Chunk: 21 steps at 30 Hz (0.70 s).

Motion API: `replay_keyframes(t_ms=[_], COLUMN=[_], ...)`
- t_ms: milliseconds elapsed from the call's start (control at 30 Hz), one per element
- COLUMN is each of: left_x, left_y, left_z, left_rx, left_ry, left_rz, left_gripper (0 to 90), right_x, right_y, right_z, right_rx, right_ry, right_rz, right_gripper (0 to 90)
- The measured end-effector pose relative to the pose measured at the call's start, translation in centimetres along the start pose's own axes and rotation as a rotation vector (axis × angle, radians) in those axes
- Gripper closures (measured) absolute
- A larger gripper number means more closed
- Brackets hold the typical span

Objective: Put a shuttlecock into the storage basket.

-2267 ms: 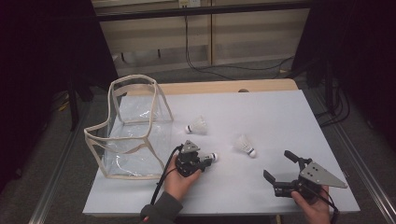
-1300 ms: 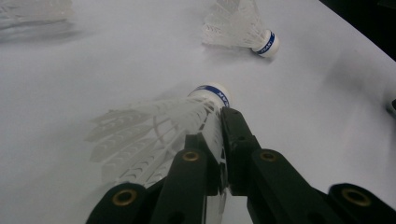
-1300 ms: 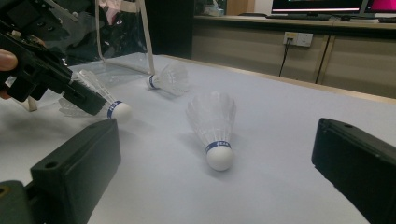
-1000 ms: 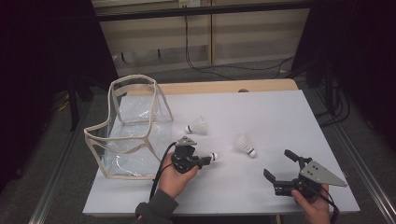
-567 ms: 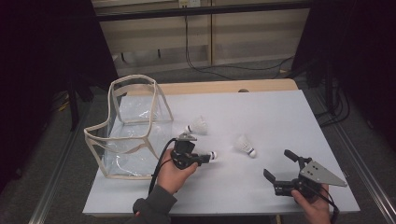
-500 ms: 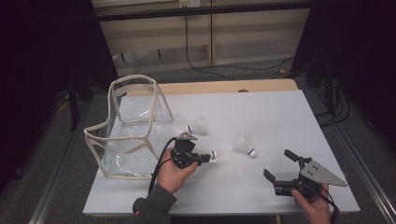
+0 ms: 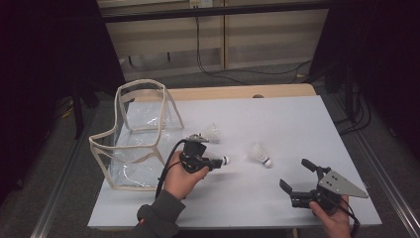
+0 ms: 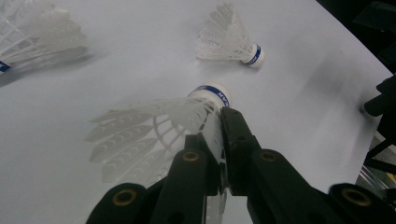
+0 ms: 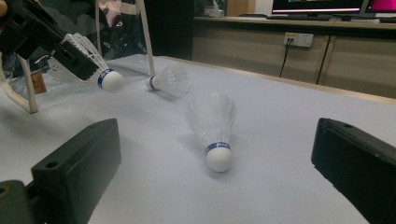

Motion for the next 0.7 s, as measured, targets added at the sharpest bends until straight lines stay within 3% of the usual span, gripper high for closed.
replay_keyframes(t_ms=[367,700], left_x=[0.1,0.0], left_y=[-1.1,-2.2], left_z=[0.8,2.1], left_rx=[-0.015,-0.016], left_ry=[0.002,-0.029], left_rz=[0.007,-0.003], left_gripper=[87.3,87.4], right_x=[0.1,0.1], right_y=[0.0,0.0], right_z=[0.0,0.1], right_rx=[0.003,0.005], right_ry=[0.007,0.002], right_rz=[-0.004,-0.004], right_gripper=[1.4,1.4])
Point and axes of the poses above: each handheld gripper's, and its own axes: y roughly forward along the jaws, z roughly out of its top, x roughly to its right, the point moved 9 cm from there along y, roughly forward along the jaws, and after that the axes turned 6 degrees about x, right-handed, at the moved point
